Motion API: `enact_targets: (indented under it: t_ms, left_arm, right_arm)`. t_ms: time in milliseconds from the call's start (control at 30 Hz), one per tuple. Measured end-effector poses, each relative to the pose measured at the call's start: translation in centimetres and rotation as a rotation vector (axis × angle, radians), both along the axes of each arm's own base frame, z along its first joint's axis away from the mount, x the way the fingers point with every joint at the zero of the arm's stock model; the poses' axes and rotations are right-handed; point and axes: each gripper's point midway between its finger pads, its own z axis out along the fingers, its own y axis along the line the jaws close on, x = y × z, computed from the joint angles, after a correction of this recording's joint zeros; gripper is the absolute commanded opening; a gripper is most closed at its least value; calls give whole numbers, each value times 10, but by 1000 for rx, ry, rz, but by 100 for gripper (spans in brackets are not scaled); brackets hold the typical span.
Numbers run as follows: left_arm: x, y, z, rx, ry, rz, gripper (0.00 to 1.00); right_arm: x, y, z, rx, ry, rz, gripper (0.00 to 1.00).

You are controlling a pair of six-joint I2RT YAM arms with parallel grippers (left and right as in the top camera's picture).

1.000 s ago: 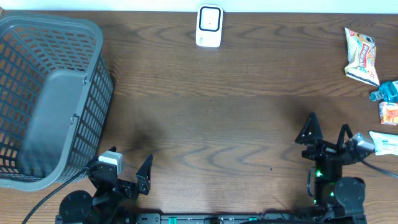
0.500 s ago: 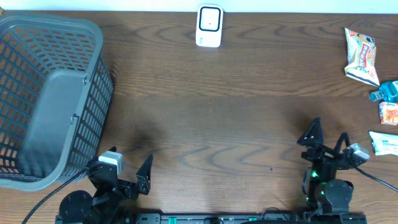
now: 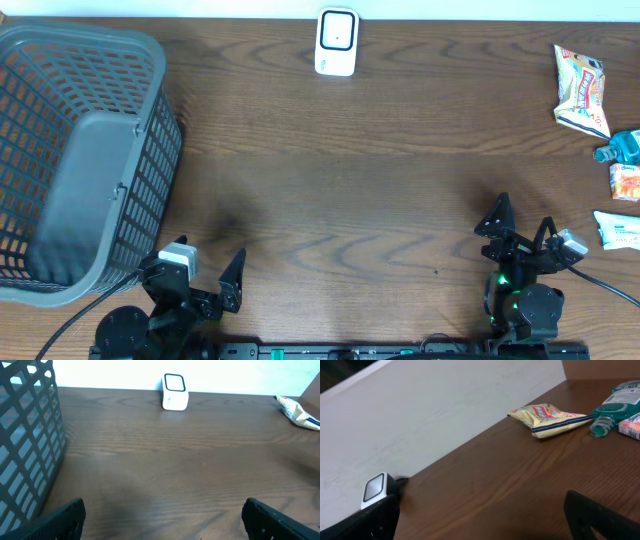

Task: Scan the item barcode

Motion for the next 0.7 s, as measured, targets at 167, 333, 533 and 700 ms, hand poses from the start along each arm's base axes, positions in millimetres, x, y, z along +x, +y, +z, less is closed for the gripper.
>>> enact_targets:
  t_ms: [167,333,533,700]
  left_arm:
    - [0,0,0,0,0,0,98]
    - [0,0,0,0,0,0,98]
    - [0,0,0,0,0,0,98]
    - [-2,1,-5,0,24,4,98]
  right_arm:
    - [0,0,0,0,0,0,99]
    - [0,0,0,0,0,0,99]
    - [0,0,0,0,0,0,99]
    - [0,0,0,0,0,0,99]
